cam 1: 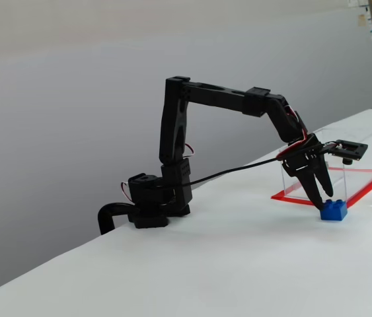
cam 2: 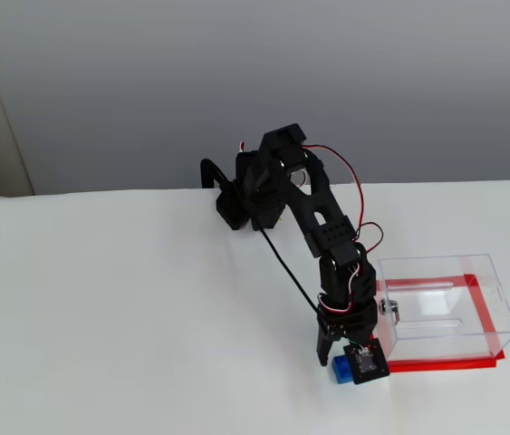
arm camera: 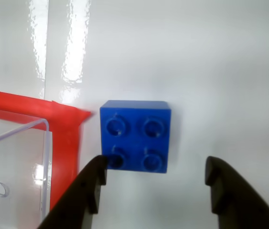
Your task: Pick the blue lego brick and place it into the transparent box
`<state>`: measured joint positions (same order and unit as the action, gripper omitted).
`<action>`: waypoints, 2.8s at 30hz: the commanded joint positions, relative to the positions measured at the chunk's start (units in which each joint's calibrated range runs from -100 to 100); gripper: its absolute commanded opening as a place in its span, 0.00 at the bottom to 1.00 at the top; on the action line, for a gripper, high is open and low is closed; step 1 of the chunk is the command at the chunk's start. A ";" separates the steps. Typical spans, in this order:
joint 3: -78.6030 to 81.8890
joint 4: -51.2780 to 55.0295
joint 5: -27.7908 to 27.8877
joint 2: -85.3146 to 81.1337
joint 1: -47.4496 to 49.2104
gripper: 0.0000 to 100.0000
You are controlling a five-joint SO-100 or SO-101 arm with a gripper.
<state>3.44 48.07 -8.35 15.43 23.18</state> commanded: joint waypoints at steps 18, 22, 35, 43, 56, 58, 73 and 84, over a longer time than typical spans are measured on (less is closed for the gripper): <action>-8.51 -0.81 -0.05 5.06 0.37 0.23; -8.42 -1.07 -0.05 5.14 0.37 0.23; -8.32 -0.90 -0.15 4.55 1.77 0.24; -7.96 -0.81 -1.41 5.06 1.25 0.24; -7.69 -0.99 -2.40 5.14 1.18 0.25; -7.60 -0.90 -2.45 5.14 1.18 0.26; -8.23 -0.55 -2.45 7.77 0.73 0.27; -8.51 -0.55 -2.45 7.94 0.51 0.25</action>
<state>-1.77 47.99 -10.65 24.23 24.25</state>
